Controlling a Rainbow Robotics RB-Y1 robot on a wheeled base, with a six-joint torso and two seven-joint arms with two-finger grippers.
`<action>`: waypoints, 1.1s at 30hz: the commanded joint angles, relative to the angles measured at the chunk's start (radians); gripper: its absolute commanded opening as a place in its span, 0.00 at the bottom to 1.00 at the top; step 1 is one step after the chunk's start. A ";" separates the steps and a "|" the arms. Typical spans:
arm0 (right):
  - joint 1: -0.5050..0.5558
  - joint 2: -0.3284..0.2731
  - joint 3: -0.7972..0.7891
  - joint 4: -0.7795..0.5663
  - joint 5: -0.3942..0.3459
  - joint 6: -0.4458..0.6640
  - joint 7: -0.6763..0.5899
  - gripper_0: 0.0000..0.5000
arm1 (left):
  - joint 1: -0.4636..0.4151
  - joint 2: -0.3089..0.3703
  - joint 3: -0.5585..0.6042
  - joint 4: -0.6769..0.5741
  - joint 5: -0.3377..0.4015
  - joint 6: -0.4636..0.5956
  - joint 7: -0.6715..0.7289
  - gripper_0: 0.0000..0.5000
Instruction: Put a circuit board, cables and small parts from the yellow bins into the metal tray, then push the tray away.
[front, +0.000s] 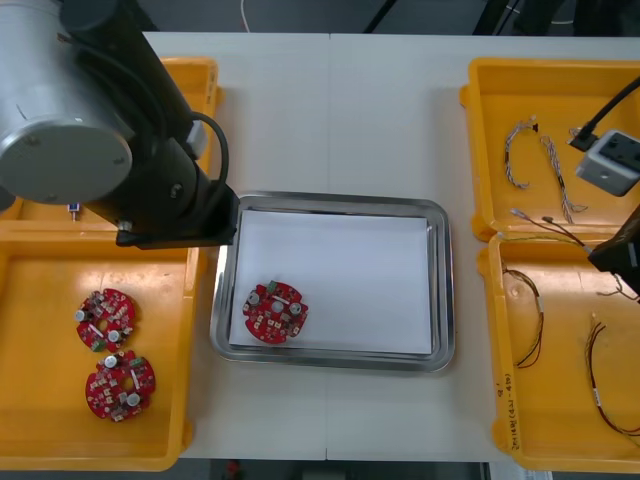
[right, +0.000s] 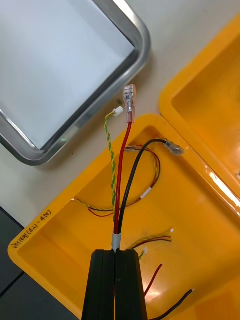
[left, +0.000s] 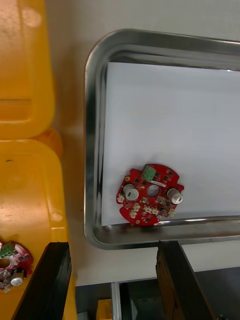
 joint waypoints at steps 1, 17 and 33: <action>-0.226 -0.040 0.223 -0.022 -0.004 0.002 -0.042 0.00 | -0.032 0.052 0.092 0.059 0.020 0.029 -0.123 1.00; -0.620 0.208 0.746 0.023 0.202 0.008 -0.068 0.00 | -0.032 0.099 0.239 0.286 0.005 0.031 -0.392 1.00; -0.622 0.446 0.958 0.172 0.377 -0.055 -0.045 0.00 | -0.033 0.105 0.291 0.527 -0.105 -0.064 -0.694 1.00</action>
